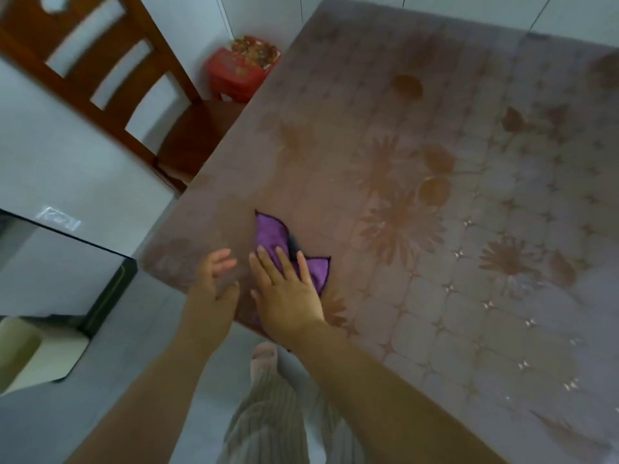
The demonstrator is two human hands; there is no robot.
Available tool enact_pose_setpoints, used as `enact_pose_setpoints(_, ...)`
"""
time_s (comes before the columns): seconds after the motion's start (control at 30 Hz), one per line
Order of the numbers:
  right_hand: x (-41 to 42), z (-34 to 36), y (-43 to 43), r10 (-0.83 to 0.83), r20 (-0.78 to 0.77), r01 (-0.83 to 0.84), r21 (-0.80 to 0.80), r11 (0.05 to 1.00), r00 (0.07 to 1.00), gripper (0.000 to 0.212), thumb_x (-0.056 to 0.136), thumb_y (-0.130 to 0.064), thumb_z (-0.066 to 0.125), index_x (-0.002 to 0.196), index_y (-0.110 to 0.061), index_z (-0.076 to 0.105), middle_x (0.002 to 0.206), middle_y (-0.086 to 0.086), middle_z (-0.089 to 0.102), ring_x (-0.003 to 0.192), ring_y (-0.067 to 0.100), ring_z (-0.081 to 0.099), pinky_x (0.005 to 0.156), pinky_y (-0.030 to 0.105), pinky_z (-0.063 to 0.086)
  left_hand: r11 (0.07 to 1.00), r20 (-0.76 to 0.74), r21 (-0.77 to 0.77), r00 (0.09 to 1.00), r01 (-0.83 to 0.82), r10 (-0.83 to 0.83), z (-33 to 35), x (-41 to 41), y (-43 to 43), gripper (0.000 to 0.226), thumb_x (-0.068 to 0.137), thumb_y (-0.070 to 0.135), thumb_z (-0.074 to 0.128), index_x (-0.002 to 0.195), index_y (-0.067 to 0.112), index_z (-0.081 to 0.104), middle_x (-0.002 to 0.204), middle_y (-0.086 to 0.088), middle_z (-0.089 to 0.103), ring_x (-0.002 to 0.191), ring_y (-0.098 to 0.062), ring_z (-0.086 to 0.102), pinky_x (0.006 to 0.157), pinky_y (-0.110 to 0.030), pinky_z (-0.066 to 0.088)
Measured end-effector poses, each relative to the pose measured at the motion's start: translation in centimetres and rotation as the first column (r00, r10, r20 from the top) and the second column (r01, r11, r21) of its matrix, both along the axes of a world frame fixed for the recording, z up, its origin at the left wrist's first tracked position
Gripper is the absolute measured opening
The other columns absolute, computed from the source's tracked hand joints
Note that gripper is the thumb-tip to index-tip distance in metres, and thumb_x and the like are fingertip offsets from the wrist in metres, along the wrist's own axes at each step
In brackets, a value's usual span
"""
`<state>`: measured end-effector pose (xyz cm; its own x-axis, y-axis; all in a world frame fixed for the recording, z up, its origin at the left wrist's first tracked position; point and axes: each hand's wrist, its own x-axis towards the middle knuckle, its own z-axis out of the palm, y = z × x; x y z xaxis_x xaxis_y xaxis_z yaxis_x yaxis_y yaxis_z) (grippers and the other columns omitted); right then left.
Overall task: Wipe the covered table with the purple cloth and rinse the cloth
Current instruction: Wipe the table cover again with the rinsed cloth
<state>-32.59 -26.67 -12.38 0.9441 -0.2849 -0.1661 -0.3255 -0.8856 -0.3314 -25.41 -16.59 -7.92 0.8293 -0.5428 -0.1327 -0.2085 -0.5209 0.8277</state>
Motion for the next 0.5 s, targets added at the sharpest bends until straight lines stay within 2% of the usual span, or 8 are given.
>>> enact_pose_setpoints(0.07,-3.8,-0.7,-1.2,-0.106,0.027,0.107,-0.064,0.992,0.994,0.057,0.087,-0.037,0.032,0.138,-0.015,0.042,0.146,0.005,0.040,0.132,0.023,0.041,0.113,0.044,0.015,0.999,-0.012,0.047,1.000,0.024,-0.024,-0.6,1.2,-0.2,0.043,0.081,-0.005,0.057,0.121,0.007,0.045,0.113,-0.006,0.054,0.107,-0.021,0.052,0.092,-0.030,0.040)
enact_pose_setpoints(0.13,-7.7,-1.4,-4.3,-0.244,-0.025,0.238,-0.130,0.962,0.970,0.057,0.085,-0.039,0.033,0.135,-0.015,0.046,0.142,0.009,0.045,0.127,0.027,0.047,0.107,0.044,0.020,0.995,-0.042,0.076,0.997,0.071,-0.067,-1.2,2.8,-0.5,0.046,0.079,-0.009,0.058,0.121,0.007,0.046,0.115,-0.009,0.056,0.111,-0.023,0.050,0.095,-0.030,0.035)
enact_pose_setpoints(0.2,-11.4,-1.7,-8.0,-0.410,-0.055,0.391,-0.206,0.897,0.910,0.057,0.087,-0.040,0.030,0.136,-0.014,0.044,0.142,0.013,0.044,0.128,0.033,0.045,0.106,0.051,0.029,0.985,-0.030,0.120,0.993,0.120,-0.117,-1.6,5.0,-0.5,0.049,0.078,-0.008,0.060,0.122,0.009,0.047,0.120,-0.010,0.056,0.114,-0.022,0.050,0.095,-0.027,0.033)
enact_pose_setpoints(0.27,-13.6,-1.3,-11.0,-0.594,-0.081,0.569,-0.212,0.794,0.800,0.063,0.087,-0.045,0.023,0.140,-0.014,0.038,0.147,0.017,0.036,0.133,0.038,0.035,0.106,0.058,0.026,0.965,0.028,0.228,0.989,0.133,-0.143,-1.6,8.0,0.0,0.051,0.078,-0.001,0.064,0.125,0.013,0.047,0.126,-0.009,0.055,0.117,-0.022,0.049,0.097,-0.029,0.035)
enact_pose_setpoints(0.33,-13.3,-0.7,-13.0,-0.752,-0.089,0.732,-0.180,0.658,0.654,0.067,0.088,-0.050,0.018,0.146,-0.017,0.025,0.154,0.016,0.020,0.140,0.037,0.018,0.111,0.055,0.013,0.924,0.129,0.365,0.977,0.114,-0.172,-1.5,11.9,1.0,0.055,0.077,0.009,0.068,0.126,0.020,0.047,0.128,-0.009,0.054,0.117,-0.030,0.048,0.098,-0.041,0.039)
enact_pose_setpoints(0.4,-10.1,-0.5,-14.2,-0.848,-0.093,0.837,-0.138,0.529,0.521,0.061,0.095,-0.043,0.026,0.148,-0.016,0.013,0.157,0.012,0.008,0.143,0.033,0.007,0.115,0.051,0.005,0.857,0.204,0.510,0.956,0.080,-0.211,-1.2,15.4,2.2,0.058,0.076,0.019,0.070,0.129,0.023,0.045,0.129,-0.012,0.052,0.117,-0.036,0.047,0.096,-0.049,0.040)
enact_pose_setpoints(0.47,-4.3,-0.4,-14.9,-0.867,-0.042,0.862,-0.101,0.498,0.496,0.060,0.097,-0.035,0.033,0.148,-0.013,0.009,0.157,0.009,0.006,0.144,0.031,0.005,0.116,0.049,0.004,0.835,0.178,0.540,0.955,0.108,-0.239,-0.7,18.0,3.5,0.060,0.081,0.021,0.066,0.135,0.022,0.039,0.137,-0.013,0.045,0.123,-0.037,0.041,0.100,-0.051,0.036)
enact_pose_setpoints(0.5,-0.6,-0.5,-15.0,-0.844,-0.017,0.841,-0.085,0.535,0.535,0.061,0.097,-0.034,0.034,0.148,-0.012,0.009,0.157,0.009,0.006,0.144,0.030,0.006,0.116,0.047,0.004,0.840,0.113,0.522,0.965,0.145,-0.237,-0.5,18.8,3.9,0.060,0.085,0.019,0.061,0.138,0.021,0.034,0.141,-0.013,0.041,0.126,-0.035,0.039,0.102,-0.049,0.033)
